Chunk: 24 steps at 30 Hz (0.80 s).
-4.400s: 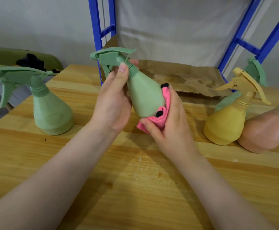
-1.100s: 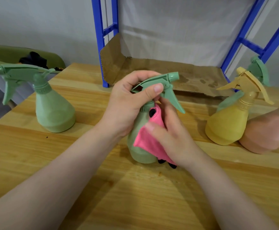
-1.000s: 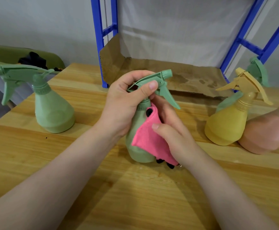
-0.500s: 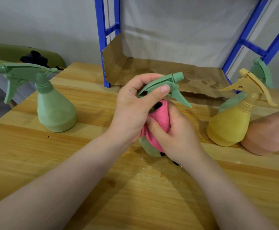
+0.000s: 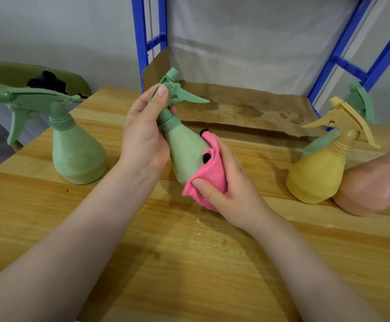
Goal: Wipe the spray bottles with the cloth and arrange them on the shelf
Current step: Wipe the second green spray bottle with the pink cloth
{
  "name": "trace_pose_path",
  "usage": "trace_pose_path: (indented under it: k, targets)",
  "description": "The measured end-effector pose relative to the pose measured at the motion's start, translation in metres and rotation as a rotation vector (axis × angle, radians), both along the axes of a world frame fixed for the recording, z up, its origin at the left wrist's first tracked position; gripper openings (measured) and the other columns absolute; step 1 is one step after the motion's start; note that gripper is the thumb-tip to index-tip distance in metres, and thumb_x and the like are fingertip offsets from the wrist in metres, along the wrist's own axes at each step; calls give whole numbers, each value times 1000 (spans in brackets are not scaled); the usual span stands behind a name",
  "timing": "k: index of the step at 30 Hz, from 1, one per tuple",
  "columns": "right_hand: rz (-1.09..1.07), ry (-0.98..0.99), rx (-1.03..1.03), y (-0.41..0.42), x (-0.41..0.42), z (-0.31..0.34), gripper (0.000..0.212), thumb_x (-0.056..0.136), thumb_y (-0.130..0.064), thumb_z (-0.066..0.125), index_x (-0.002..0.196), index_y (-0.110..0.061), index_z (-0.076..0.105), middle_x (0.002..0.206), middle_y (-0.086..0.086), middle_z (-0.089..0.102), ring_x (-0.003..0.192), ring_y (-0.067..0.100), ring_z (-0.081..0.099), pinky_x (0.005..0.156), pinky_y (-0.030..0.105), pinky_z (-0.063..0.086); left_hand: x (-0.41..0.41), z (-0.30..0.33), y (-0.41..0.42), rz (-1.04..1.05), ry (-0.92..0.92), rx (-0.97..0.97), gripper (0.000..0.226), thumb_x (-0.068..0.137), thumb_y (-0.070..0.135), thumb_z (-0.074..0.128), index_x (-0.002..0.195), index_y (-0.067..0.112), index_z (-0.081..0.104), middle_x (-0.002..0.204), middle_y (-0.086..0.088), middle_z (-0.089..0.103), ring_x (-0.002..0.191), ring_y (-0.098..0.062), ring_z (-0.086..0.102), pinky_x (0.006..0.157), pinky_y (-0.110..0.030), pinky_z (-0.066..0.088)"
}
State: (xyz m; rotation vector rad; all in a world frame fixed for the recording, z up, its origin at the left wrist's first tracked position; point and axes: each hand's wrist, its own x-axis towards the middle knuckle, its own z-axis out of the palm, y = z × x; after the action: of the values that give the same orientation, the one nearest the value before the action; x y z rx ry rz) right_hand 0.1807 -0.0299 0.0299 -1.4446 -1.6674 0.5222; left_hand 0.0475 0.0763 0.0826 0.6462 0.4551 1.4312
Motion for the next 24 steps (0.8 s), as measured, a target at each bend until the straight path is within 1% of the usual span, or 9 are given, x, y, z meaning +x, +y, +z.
trace_pose_path:
  k: [2, 3, 6, 10, 13, 16, 18, 21, 24]
  targets:
    - [12, 7, 47, -1, 2, 0, 85, 89, -43, 66, 156, -23, 19, 156, -10, 30, 143, 5, 30, 117, 33, 33, -3, 2, 5, -6, -96, -61, 14, 89, 8, 68, 102, 6, 66, 88, -4, 73, 72, -9, 66, 70, -22, 54]
    - [17, 8, 59, -1, 3, 0, 87, 88, -46, 65, 157, -22, 17, 158, -9, 28, 145, 7, 29, 117, 37, 33, -4, 3, 7, -10, -140, -90, 16, 89, 9, 68, 104, 4, 65, 86, -4, 73, 70, -9, 66, 68, -22, 55]
    - [16, -31, 50, -2, 5, 3, 94, 85, -54, 64, 157, -25, 12, 161, -10, 23, 147, 4, 24, 118, 35, 32, -4, 4, 6, -2, -179, -115, 19, 90, 10, 68, 106, 2, 66, 85, -5, 72, 67, -10, 65, 65, -21, 54]
    - [-48, -211, 40, 0, 2, 7, 97, 85, -55, 65, 158, -22, 9, 164, -10, 15, 149, -1, 13, 121, 33, 24, 3, 6, -8, 51, 3, 90, 7, 92, 7, 63, 98, 10, 66, 90, -1, 71, 76, -8, 64, 72, -22, 52]
    - [-104, -283, 87, 2, -6, 10, 89, 89, -53, 61, 157, -17, 17, 160, -4, 26, 147, 6, 23, 120, 32, 26, 12, 5, -26, 35, 150, 210, 11, 90, 3, 63, 95, 13, 66, 88, 2, 72, 80, -9, 64, 74, -23, 52]
    - [-174, -246, 123, 1, -16, 10, 77, 86, -39, 66, 149, -10, 31, 142, 3, 47, 130, 13, 44, 108, 32, 40, 21, -2, -41, -37, 315, 293, 14, 86, 3, 69, 94, 14, 69, 93, -1, 71, 88, -15, 66, 81, -30, 52]
    - [-239, -234, 130, 0, -20, 9, 69, 86, -36, 66, 142, -8, 38, 129, 5, 52, 118, 17, 51, 98, 34, 46, 24, -3, -46, -50, 364, 322, 15, 85, 5, 71, 91, 18, 71, 95, -1, 71, 93, -18, 67, 84, -31, 53]
    - [-339, -258, 185, 0, -22, 8, 61, 84, -41, 62, 132, -7, 45, 116, 5, 56, 106, 20, 55, 84, 31, 47, 26, 0, -51, -75, 346, 345, 16, 84, 4, 71, 90, 19, 69, 92, 3, 71, 92, -15, 66, 82, -29, 53]
    - [-383, -232, 223, 1, -21, 8, 53, 84, -39, 64, 125, -9, 49, 110, 3, 58, 100, 20, 57, 78, 32, 47, 27, 0, -53, -99, 397, 409, 15, 85, 6, 71, 91, 19, 68, 91, 3, 69, 90, -13, 64, 80, -26, 52]
